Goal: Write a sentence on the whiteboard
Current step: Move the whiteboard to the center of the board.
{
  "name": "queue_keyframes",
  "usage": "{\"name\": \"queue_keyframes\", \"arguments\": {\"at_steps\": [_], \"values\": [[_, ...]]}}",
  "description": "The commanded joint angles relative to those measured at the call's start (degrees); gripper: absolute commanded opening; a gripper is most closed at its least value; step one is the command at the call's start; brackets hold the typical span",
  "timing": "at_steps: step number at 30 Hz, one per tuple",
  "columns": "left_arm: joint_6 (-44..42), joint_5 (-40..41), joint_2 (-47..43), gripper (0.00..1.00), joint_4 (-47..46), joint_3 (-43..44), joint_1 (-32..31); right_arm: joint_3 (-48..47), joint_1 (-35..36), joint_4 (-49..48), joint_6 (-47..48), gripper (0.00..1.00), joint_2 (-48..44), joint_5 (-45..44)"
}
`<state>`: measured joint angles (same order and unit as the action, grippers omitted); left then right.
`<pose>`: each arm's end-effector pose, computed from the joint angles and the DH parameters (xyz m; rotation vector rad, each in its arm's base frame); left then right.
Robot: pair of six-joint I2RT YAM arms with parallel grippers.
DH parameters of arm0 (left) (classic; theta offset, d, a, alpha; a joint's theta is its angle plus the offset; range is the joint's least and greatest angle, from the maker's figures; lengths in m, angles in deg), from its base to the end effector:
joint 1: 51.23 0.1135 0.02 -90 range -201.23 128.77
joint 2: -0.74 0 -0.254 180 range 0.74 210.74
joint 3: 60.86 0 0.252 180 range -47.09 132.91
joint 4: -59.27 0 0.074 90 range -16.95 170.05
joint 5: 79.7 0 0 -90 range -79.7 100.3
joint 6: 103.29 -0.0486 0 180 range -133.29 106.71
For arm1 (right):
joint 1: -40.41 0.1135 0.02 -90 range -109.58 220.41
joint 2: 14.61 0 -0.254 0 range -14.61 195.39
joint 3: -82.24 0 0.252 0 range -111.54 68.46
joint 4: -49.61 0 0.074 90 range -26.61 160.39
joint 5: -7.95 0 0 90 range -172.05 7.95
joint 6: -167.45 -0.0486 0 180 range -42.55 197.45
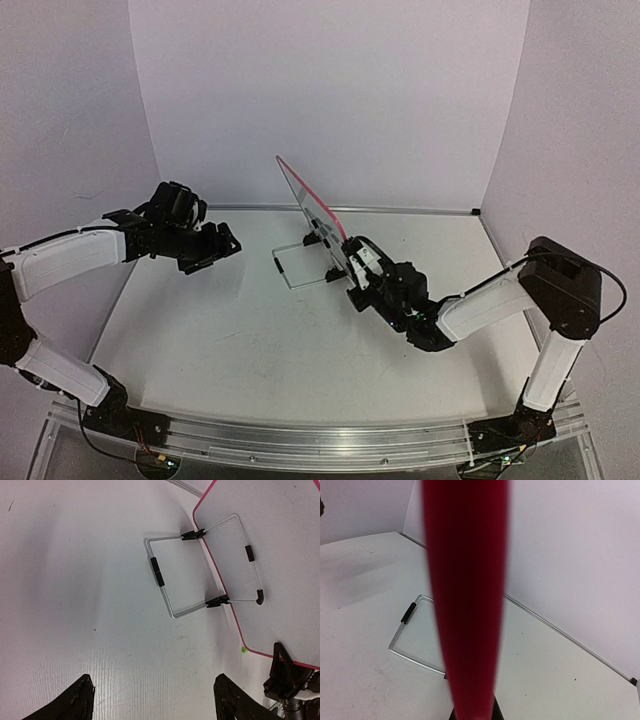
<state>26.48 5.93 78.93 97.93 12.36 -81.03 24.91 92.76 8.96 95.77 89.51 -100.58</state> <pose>0.2652 -0.1561 0.2558 -0.1719 2.4288 -0.6711 0.2406 0.2866 0.1633 -0.7606 1.4928 0.1771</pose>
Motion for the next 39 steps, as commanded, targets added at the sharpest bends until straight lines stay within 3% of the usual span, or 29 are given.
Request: {"name": "queue_keyframes", "arguments": {"at_steps": [1,7,15,19,22,33,39], "values": [[-1.5,-0.5,-3.8,0.82,2.6,2.2,0.8,0.6,9.3,2.1,-4.9,0.00,2.0,-6.2],[-2.7,-1.2,-5.6,0.83,5.5,3.9,1.9,-4.5,17.2,2.0,-7.9,0.00,7.6,-16.3],[-4.2,-3.8,-6.0,0.84,7.9,6.0,3.1,-11.5,20.2,4.9,-12.9,0.01,13.6,-20.3],[-4.3,-5.0,-5.9,0.85,7.9,6.4,3.3,-11.5,20.6,5.0,-12.3,0.40,13.5,-20.3],[-4.2,-6.0,-5.6,0.85,7.5,6.6,3.4,-9.9,20.9,4.9,-12.3,0.56,12.1,-19.6],[-4.2,-13.5,-3.8,0.86,4.8,11.1,3.5,-2.7,22.3,4.6,-15.0,0.80,3.8,-17.9],[-6.8,-18.9,2.0,0.87,7.8,18.8,3.4,-0.1,22.5,12.5,-18.5,0.86,-4.2,-17.8]]}}
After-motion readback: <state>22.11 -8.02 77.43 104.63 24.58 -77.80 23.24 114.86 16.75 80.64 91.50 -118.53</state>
